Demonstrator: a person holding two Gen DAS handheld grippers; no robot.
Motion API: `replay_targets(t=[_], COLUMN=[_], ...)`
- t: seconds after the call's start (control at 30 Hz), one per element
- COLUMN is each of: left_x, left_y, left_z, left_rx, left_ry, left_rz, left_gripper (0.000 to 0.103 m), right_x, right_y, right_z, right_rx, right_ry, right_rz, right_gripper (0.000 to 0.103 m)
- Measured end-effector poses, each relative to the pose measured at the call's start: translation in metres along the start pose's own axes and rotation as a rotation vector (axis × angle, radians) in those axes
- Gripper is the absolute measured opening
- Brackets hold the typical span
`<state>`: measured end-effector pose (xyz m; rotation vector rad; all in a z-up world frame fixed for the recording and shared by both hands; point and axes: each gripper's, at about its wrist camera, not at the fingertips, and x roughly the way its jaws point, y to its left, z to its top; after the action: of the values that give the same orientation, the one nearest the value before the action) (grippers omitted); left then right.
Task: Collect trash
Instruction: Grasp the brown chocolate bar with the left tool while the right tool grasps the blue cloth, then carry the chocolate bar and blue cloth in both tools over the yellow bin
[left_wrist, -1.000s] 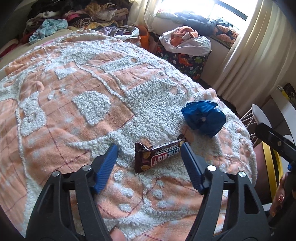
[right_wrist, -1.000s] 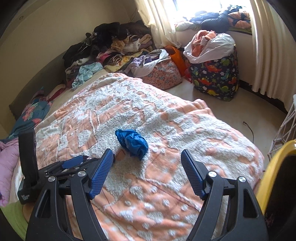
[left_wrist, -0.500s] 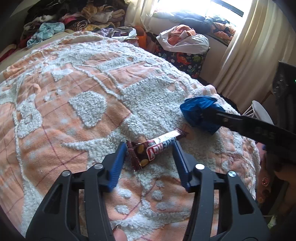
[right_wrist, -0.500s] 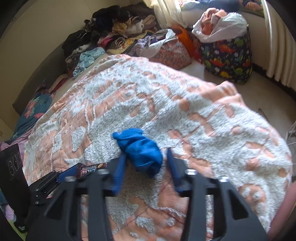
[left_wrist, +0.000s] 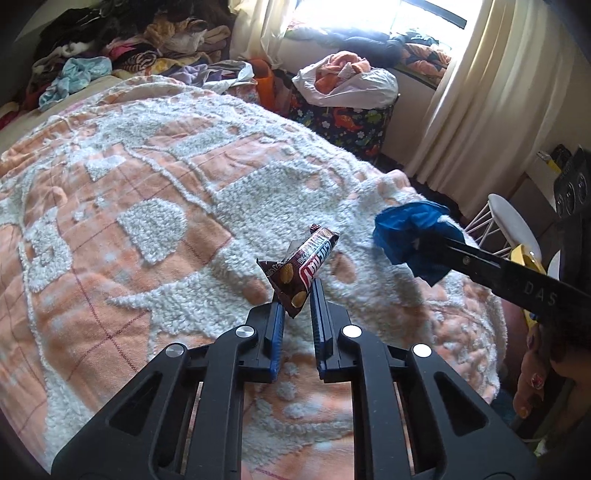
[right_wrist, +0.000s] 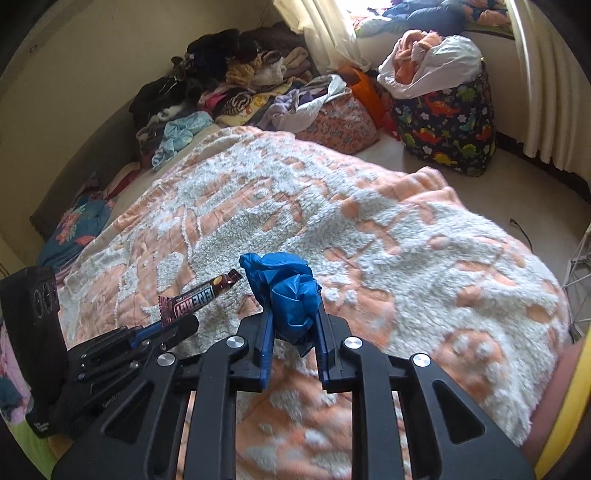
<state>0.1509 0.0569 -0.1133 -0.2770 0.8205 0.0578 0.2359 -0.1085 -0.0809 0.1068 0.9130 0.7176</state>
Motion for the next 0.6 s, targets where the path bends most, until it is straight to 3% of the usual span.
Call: replay_targets(t=[0.6], left_x=[-0.018], left_y=[-0.06], left_z=[0.013], left_rx=[0.099], left_ry=[-0.048], left_rz=[-0.067], left_gripper=[0.001], right_x=[-0.074], right_y=[-0.033], right_z=[-0.019], right_rx=[0.07], right_ry=[-0.119], right_rz=[-0.055], right_gripper=[0.017])
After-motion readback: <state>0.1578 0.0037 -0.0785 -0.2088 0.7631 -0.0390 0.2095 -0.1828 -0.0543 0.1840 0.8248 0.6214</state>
